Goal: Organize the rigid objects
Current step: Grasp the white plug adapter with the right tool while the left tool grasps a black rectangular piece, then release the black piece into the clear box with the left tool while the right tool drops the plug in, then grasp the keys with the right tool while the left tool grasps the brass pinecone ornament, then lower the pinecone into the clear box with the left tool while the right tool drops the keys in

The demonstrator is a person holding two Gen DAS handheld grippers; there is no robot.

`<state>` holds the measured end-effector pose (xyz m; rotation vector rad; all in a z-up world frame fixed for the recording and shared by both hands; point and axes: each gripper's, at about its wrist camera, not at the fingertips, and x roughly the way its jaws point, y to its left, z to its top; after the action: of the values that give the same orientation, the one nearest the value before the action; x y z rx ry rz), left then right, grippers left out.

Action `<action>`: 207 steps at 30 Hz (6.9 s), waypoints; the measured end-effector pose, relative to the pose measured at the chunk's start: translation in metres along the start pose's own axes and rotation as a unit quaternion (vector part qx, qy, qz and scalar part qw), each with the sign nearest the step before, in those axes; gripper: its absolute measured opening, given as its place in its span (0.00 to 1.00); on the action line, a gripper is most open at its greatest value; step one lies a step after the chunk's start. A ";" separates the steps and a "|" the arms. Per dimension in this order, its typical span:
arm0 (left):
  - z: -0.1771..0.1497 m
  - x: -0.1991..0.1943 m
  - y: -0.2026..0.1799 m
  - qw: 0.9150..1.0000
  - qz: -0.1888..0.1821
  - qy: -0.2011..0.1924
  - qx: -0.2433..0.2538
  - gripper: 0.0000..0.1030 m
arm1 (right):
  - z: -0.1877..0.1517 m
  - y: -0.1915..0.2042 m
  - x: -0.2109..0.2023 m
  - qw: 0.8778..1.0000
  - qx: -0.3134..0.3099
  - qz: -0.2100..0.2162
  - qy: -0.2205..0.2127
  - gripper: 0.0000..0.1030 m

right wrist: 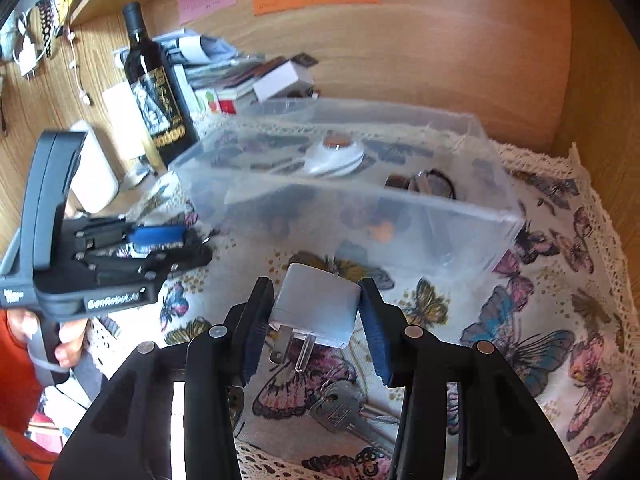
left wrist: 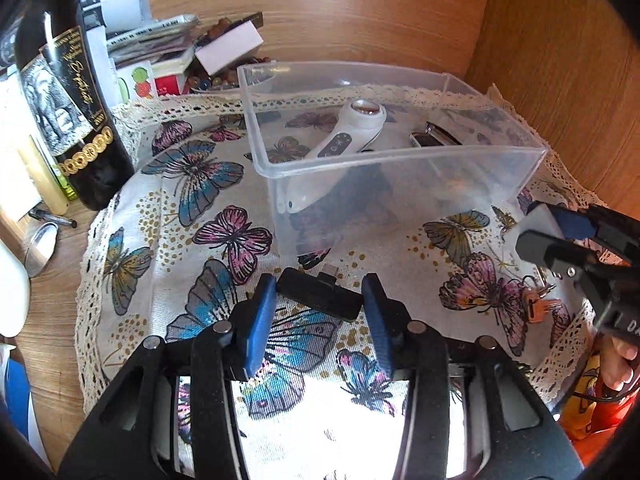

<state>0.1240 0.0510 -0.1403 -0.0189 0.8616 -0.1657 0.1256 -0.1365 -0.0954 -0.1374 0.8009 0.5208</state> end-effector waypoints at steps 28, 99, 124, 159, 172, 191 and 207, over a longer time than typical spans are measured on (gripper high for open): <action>0.070 -0.056 -0.031 0.989 0.003 -0.149 0.007 0.42 | 0.066 -0.035 -0.012 0.994 0.004 -0.048 -0.099 0.39; -0.032 -0.044 -0.072 0.998 -0.004 -0.049 0.028 0.96 | -0.030 -0.029 -0.032 0.997 -0.003 -0.075 -0.022 0.80; -0.061 -0.019 -0.080 0.999 -0.042 -0.021 0.010 0.31 | -0.059 -0.015 0.006 0.997 -0.041 -0.046 0.037 0.26; 0.032 -0.065 -0.044 0.989 -0.005 -0.150 0.002 0.31 | 0.033 -0.038 -0.050 0.989 0.009 -0.071 -0.128 0.24; 0.073 -0.051 -0.032 0.987 -0.001 -0.163 -0.003 0.31 | 0.067 -0.050 -0.034 0.986 0.017 -0.067 -0.153 0.24; 0.082 0.024 -0.041 0.996 -0.026 -0.081 0.008 0.31 | 0.066 -0.061 0.041 0.997 0.015 -0.053 -0.054 0.24; 0.077 0.011 -0.038 0.996 -0.021 -0.092 -0.004 0.42 | 0.062 -0.045 0.044 0.998 -0.016 -0.052 -0.035 0.26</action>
<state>0.1840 0.0082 -0.0959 -0.0584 0.6778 -0.1971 0.2139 -0.1390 -0.0873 -0.1894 0.7130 0.4377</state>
